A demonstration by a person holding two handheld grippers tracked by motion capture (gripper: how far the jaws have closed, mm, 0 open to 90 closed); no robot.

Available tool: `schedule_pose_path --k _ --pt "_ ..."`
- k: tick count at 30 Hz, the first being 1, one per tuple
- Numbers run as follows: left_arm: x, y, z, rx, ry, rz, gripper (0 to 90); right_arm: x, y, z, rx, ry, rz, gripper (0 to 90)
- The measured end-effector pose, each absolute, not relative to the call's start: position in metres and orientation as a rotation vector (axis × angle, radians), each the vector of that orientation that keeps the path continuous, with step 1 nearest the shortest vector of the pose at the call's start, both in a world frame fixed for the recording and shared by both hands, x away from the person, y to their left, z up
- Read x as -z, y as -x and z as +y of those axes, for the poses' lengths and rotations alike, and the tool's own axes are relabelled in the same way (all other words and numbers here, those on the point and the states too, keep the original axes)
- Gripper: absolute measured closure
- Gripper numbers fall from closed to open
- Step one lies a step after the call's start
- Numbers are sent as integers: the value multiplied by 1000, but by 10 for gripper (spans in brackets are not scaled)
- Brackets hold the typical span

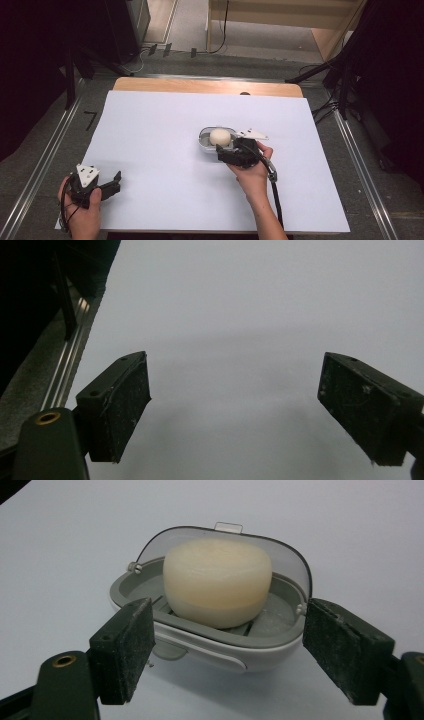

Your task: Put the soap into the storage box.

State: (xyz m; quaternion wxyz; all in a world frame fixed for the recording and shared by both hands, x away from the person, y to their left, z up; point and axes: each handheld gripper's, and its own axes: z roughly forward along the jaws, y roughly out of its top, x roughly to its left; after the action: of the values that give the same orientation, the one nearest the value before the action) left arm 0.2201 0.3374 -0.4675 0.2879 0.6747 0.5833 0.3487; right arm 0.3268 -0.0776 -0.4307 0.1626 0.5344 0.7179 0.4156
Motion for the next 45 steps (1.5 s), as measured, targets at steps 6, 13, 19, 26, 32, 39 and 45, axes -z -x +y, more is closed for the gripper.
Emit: schedule_pose_path --k 6,13,19,26,32,39,45 --pt "468 -220 337 -933 -1803 1557 144 434 -323 -89 -1181 -1534 2040 216" --pt "468 -220 337 -932 -1803 1557 144 441 -319 -101 -1173 -1554 2031 214" --pt "468 -220 337 -936 -1803 1557 144 449 -315 -114 -1168 -1568 2022 207" --pt "468 -220 337 -939 -1802 1556 144 456 -312 -123 -1166 -1568 2027 178" --pt "468 -220 337 -939 -1802 1556 144 461 -310 -132 -1161 -1569 2022 145" --pt "468 -220 337 -938 -1801 1555 144 467 -307 -144 -1149 -1581 2006 137" --pt "468 -220 337 -939 -1801 1555 144 470 -304 -155 -1139 -1586 1997 133"
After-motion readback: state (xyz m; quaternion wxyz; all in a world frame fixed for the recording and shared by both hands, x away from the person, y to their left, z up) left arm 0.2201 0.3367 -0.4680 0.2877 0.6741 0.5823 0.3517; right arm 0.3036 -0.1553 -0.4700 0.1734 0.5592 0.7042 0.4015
